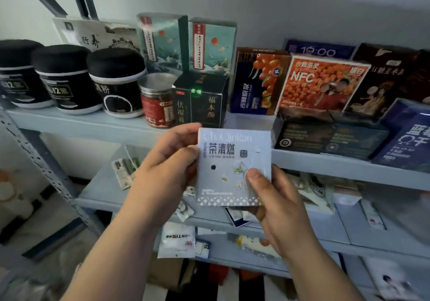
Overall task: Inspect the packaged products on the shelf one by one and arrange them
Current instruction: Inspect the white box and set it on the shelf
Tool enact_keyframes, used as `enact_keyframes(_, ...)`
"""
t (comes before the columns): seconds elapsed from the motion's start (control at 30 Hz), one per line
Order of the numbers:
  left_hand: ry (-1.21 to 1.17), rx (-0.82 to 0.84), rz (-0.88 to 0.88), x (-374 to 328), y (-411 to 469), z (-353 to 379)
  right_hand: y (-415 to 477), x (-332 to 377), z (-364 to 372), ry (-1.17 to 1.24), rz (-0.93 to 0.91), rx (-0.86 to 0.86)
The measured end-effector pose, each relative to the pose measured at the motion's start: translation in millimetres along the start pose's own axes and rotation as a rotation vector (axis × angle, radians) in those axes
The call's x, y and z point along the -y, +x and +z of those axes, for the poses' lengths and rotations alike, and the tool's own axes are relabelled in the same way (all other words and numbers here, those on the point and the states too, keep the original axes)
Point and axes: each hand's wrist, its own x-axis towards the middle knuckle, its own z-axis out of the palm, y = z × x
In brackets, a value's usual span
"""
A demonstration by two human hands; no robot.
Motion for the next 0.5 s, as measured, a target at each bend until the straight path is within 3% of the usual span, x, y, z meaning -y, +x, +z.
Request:
enact_keyframes(0.3, -0.069, 0.050, -0.111, 11.4, -15.6, -61.9, -23.3, -14.7, 56.9, 0.230, 0.140, -0.133)
enact_keyframes(0.5, -0.088, 0.037, -0.163, 6.3, -25.4, -98.9, -34.3, -12.8, 90.4, 0.327, 0.268, -0.114)
